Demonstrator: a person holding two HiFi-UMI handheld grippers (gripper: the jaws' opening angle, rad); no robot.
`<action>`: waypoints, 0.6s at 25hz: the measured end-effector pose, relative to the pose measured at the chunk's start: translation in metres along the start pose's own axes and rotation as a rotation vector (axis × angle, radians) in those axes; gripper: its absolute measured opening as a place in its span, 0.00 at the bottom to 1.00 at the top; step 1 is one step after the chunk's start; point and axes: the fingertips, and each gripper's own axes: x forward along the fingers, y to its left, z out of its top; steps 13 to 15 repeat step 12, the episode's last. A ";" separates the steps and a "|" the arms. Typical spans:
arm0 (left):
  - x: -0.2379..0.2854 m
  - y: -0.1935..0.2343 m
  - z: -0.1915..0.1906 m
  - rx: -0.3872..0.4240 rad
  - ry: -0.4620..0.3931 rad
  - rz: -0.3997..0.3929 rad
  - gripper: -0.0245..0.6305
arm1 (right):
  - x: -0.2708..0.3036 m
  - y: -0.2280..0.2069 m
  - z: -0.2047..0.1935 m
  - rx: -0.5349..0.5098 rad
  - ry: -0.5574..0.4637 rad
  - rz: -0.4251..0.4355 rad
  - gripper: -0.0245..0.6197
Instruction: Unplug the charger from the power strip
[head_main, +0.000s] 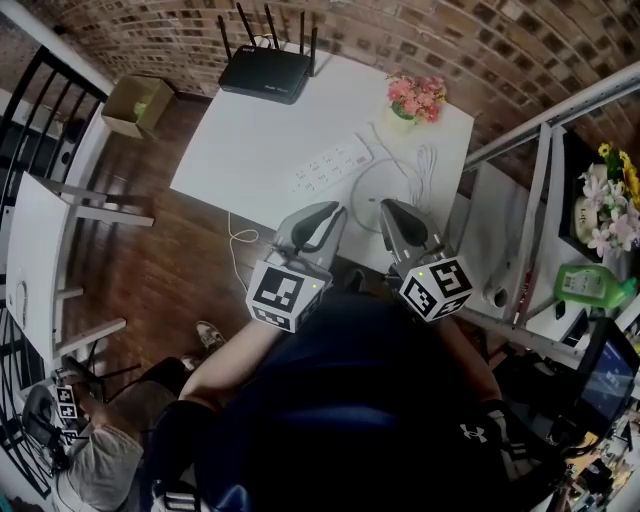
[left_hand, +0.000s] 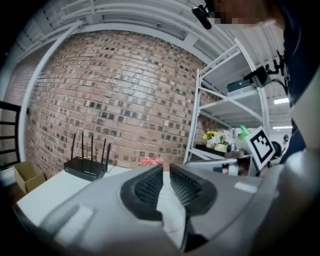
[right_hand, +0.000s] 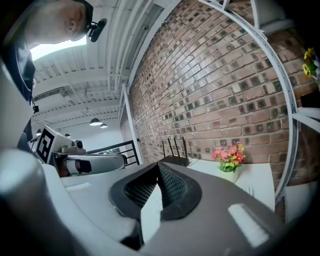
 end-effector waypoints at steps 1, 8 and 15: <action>0.000 0.000 0.001 -0.001 -0.003 0.003 0.10 | -0.001 -0.001 0.000 0.004 0.000 0.002 0.05; 0.003 0.002 0.003 0.001 -0.004 0.009 0.10 | 0.001 -0.002 0.003 0.004 -0.004 0.008 0.05; 0.005 0.005 0.003 0.000 -0.003 0.017 0.10 | 0.002 -0.005 0.004 0.005 -0.004 0.009 0.05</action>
